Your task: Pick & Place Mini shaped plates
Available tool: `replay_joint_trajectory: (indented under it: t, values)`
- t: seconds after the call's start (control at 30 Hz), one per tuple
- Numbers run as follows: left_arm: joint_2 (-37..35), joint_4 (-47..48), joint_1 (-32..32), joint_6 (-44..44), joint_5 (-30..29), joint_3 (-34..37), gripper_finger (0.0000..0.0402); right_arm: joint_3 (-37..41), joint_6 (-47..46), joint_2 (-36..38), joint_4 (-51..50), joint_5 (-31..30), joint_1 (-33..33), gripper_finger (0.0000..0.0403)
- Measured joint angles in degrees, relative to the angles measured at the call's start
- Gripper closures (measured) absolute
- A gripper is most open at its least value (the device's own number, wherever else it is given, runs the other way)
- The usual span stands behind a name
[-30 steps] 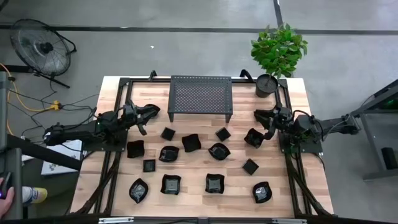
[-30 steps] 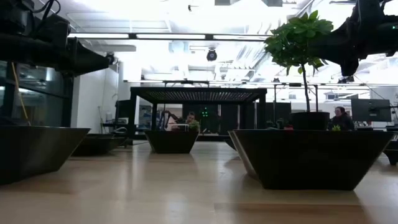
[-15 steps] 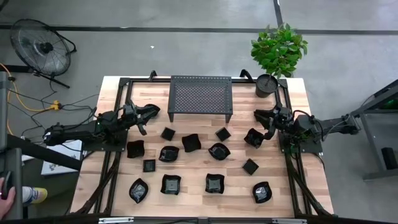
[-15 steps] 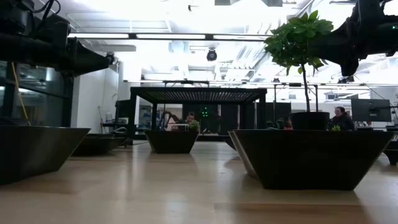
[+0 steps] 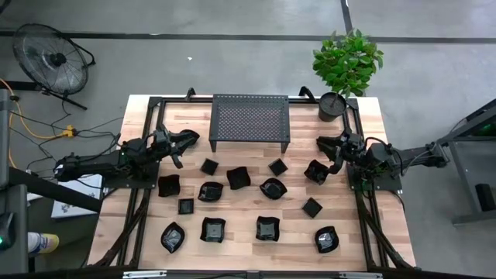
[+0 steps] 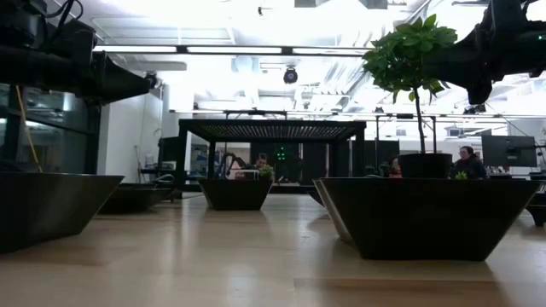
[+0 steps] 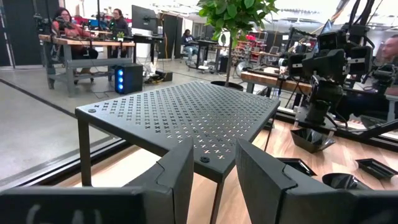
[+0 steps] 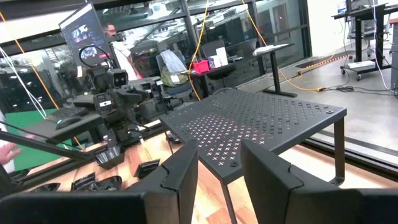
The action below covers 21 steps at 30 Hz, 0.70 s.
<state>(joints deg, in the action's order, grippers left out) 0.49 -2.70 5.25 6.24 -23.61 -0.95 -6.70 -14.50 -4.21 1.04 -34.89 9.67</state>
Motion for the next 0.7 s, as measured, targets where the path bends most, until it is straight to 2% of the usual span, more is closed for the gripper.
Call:
replay_joint_trajectory:
  t: [0.7]
  values:
    - [0.0,0.0,0.0,0.0,0.0,0.0,0.0284,0.0,0.0,0.0,0.0,0.0,0.0,0.0286]
